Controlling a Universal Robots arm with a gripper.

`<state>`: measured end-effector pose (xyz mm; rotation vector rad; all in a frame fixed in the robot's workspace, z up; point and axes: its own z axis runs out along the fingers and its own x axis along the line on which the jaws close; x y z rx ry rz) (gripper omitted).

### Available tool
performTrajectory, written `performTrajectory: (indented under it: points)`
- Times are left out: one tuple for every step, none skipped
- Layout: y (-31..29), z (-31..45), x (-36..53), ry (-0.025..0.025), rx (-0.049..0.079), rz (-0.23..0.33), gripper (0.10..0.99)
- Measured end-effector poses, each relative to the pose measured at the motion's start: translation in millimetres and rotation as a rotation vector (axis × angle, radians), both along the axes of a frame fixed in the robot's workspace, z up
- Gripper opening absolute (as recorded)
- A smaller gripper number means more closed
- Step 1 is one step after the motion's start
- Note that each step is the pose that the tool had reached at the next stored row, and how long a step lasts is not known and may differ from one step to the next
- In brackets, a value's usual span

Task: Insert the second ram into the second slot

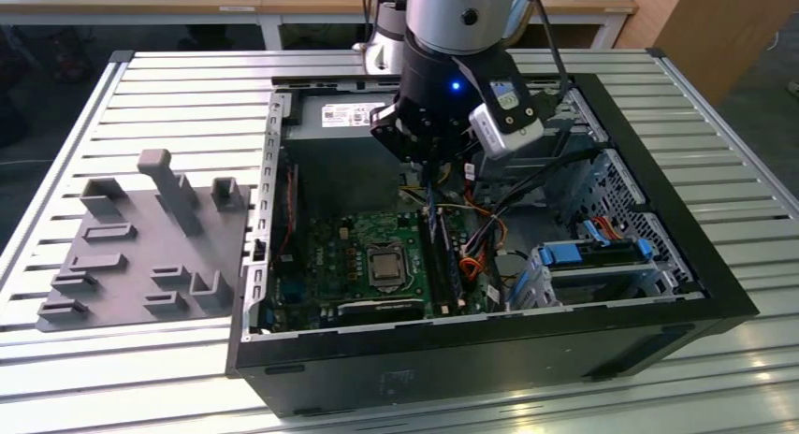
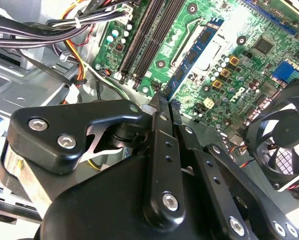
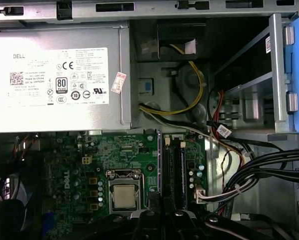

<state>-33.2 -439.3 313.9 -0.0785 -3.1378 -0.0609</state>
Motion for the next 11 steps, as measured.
performTrajectory:
  points:
    - [0.0, -0.5, 0.0, 0.0000, 0.000, 0.000, 0.137]
    - [-0.1, -1.1, 0.0, -0.0001, 0.000, 0.001, 0.137]
    - [-0.1, -1.6, 0.0, 0.0000, 0.000, 0.003, 0.137]
    - [-0.1, -2.0, 0.0, 0.0000, 0.000, 0.006, 0.137]
    - [-0.1, -2.5, 0.0, 0.0000, 0.000, 0.009, 0.137]
    - [-0.2, -3.0, 0.0, 0.0000, 0.000, 0.011, 0.137]
    - [-0.4, -3.5, 0.0, 0.0000, 0.000, 0.014, 0.137]
    - [-0.5, -4.0, 0.0, 0.0000, 0.000, 0.020, 0.137]
    - [-0.5, -4.2, 0.0, 0.0001, 0.000, 0.026, 0.137]
    - [-0.5, -4.3, 0.0, 0.0001, 0.000, 0.031, 0.137]
    - [-0.5, -4.5, 0.0, 0.0001, 0.000, 0.036, 0.137]
